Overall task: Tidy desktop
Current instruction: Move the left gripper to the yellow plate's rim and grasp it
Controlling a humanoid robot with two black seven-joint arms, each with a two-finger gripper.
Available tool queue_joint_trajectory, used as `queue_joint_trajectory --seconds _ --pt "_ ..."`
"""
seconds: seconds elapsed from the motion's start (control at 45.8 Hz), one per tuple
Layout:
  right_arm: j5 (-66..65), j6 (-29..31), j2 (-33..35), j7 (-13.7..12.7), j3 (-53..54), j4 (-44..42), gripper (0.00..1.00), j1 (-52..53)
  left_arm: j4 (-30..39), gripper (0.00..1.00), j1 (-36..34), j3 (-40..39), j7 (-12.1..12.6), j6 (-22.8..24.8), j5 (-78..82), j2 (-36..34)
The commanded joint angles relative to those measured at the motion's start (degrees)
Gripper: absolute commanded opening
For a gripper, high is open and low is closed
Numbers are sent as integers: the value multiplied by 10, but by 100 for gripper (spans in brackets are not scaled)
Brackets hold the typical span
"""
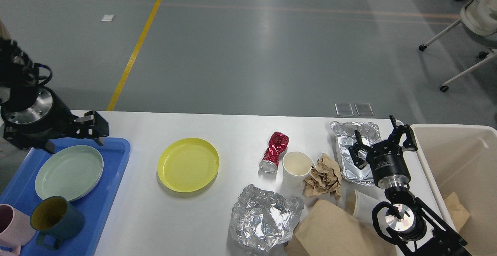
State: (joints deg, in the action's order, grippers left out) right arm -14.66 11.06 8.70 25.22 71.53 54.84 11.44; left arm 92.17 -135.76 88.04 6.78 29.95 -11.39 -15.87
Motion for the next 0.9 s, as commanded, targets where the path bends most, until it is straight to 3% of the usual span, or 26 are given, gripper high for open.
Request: queue_joint_trajectory --seconds 0.0,0.109,0.262,0.633,0.743,0.874 --pt "0 0 0 0 0 0 100 0 5 96 -71 -27 0 49 -67 44" --pt "0 0 0 0 0 0 100 0 6 96 -106 -38 0 84 -108 72" --pt "0 0 0 0 0 0 100 0 6 96 -106 -43 -1 79 -125 120" --pt "1 0 1 0 0 0 100 0 4 96 -100 -47 -5 84 -148 110" --pt "1 0 0 0 0 0 100 0 -7 96 -62 -44 -8 76 -143 95" --pt "1 0 0 0 0 0 100 0 -50 96 35 -45 -7 60 -139 92"
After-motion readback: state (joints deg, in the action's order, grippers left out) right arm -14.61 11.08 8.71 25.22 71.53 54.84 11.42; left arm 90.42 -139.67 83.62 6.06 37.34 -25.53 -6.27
